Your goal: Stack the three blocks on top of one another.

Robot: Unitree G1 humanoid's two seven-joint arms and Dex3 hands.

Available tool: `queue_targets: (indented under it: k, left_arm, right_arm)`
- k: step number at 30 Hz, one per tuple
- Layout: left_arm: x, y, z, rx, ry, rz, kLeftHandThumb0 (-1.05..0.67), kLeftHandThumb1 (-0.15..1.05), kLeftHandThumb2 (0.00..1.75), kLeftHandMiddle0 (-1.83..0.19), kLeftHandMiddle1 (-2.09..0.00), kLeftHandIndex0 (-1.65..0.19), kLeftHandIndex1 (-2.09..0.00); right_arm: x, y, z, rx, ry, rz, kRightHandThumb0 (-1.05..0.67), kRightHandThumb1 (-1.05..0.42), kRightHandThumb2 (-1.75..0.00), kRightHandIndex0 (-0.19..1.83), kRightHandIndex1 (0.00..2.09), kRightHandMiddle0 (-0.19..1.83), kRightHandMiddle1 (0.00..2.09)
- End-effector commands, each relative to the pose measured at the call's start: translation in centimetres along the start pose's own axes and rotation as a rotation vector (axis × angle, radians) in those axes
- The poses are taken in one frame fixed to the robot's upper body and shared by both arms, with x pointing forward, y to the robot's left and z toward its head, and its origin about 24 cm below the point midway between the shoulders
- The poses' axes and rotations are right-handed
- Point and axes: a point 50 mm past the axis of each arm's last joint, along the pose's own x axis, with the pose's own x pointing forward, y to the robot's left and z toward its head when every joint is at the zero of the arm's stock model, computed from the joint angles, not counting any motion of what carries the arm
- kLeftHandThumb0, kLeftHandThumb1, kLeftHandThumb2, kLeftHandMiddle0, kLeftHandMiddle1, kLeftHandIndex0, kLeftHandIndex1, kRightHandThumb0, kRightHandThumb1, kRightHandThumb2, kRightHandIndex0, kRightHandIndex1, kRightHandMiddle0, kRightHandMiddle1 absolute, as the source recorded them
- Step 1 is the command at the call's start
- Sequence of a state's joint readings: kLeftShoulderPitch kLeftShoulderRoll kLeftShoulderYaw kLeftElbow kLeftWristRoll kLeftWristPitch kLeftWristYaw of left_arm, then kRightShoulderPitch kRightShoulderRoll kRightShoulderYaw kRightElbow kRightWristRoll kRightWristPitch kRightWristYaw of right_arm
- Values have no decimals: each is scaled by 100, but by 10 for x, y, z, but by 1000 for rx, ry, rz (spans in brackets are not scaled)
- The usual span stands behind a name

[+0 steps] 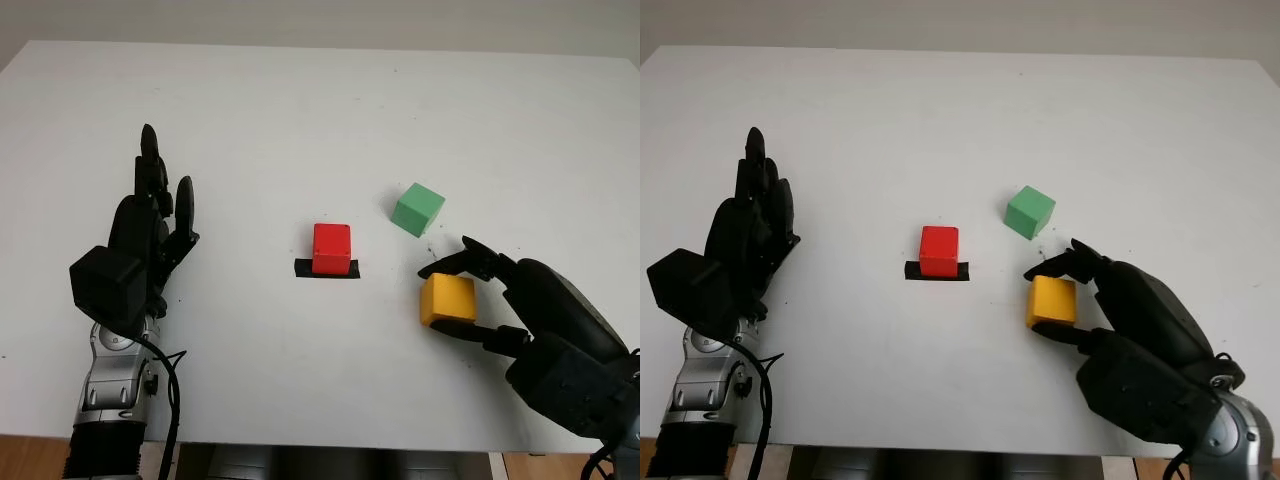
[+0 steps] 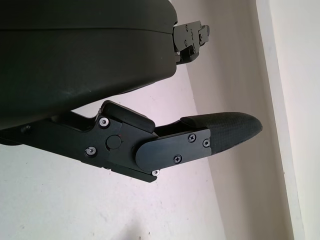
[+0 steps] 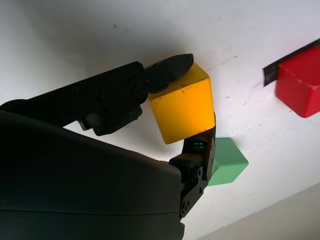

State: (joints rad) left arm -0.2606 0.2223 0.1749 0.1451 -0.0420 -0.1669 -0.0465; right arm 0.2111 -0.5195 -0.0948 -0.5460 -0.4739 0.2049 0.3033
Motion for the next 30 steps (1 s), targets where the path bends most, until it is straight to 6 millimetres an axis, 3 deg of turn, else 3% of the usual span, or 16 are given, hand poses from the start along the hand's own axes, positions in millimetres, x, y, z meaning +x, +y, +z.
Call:
queue_targets:
  k: [1, 8, 15, 18, 22, 30]
  left_arm:
    - [-2, -1, 2, -7, -15, 7, -82, 105, 63, 19, -2, 17, -6]
    - [-3, -2, 2, -5, -16, 3, -80, 105, 63, 19, -4, 17, -5]
    - [-3, -4, 2, 10, -13, 6, -80, 105, 62, 18, -5, 16, -6]
    - [-2, -7, 2, 13, -16, 5, -80, 105, 62, 18, -5, 16, -6]
    - [-3, -11, 1, 31, -10, 9, -82, 105, 62, 17, -6, 15, -6]
    - [-6, -16, 0, 41, -8, 14, -83, 105, 63, 17, -5, 15, -6]
  right_arm:
    - [-2, -6, 2, -41, -1, -30, -29, -97, -5, 26, 7, 44, 108]
    - [-5, -25, 16, -73, -89, -144, -27, -97, -5, 33, 9, 39, 112]
    - [-3, -90, 52, 30, -270, -246, -24, -89, -5, 43, 7, 63, 86]
    - [11, -117, 63, 24, -327, -187, -23, -84, -5, 48, 7, 79, 69]
    - [36, -139, 70, -46, -345, -95, -27, -78, -5, 55, 6, 106, 23]
    - [81, -145, 88, -54, -344, 15, -22, -74, -5, 57, 7, 116, 16]
